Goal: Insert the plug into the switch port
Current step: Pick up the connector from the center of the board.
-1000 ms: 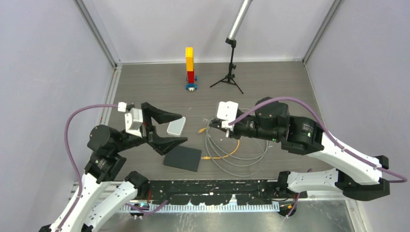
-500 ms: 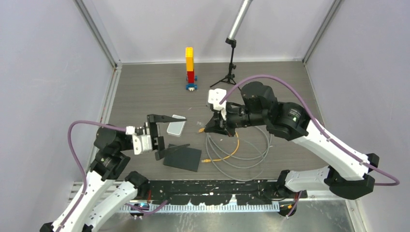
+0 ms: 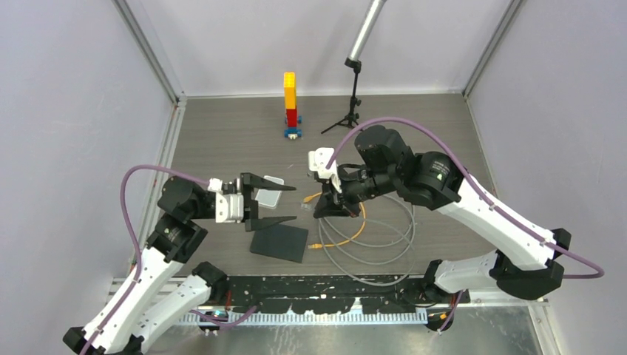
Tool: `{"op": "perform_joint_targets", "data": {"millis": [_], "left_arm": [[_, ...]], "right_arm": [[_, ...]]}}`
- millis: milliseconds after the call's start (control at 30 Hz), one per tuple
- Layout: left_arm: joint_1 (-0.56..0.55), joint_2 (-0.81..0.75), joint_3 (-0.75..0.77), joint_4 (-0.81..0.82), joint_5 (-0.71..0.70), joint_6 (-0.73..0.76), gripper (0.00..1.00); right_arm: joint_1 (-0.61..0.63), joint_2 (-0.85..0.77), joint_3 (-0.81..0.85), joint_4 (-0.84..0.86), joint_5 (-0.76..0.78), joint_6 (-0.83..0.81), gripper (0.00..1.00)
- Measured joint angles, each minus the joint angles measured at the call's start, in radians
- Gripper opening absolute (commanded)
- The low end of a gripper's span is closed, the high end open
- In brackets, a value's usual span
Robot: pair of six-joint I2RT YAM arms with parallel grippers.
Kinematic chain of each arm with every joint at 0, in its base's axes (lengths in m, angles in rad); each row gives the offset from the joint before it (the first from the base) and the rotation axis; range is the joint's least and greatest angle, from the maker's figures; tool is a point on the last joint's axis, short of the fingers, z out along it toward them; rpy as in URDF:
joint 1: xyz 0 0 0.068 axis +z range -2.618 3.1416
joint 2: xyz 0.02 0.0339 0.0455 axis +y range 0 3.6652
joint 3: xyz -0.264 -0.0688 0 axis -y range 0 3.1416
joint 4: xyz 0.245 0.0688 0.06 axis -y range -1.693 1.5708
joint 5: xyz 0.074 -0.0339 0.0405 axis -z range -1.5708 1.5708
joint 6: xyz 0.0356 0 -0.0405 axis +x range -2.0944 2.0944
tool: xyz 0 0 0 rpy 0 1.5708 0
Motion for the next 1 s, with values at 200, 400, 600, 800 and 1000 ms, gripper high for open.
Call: {"op": "perform_joint_targets", "data": {"millis": [200,400,600,800,1000], "left_arm": [[-0.002,0.026,0.02,0.045,0.06,-0.095,0.64],[-0.002,-0.005,-0.006,0.068,0.052,-0.148,0.68],[-0.002,0.005,-0.018,0.083,0.025,-0.166,0.64],[-0.002,0.074,-0.018,0.083,0.019,-0.167,0.57],[-0.005,0.116,-0.018,0.082,0.021,-0.167,0.39]], "right_arm": [[0.0,0.019,-0.002,-0.003,0.049,-0.041,0.01],[0.012,0.004,-0.023,0.006,0.119,-0.108,0.01],[0.037,0.009,-0.023,-0.001,0.167,-0.164,0.0],[0.054,0.039,-0.022,-0.004,0.2,-0.195,0.01],[0.056,0.046,-0.016,-0.005,0.211,-0.206,0.01]]}}
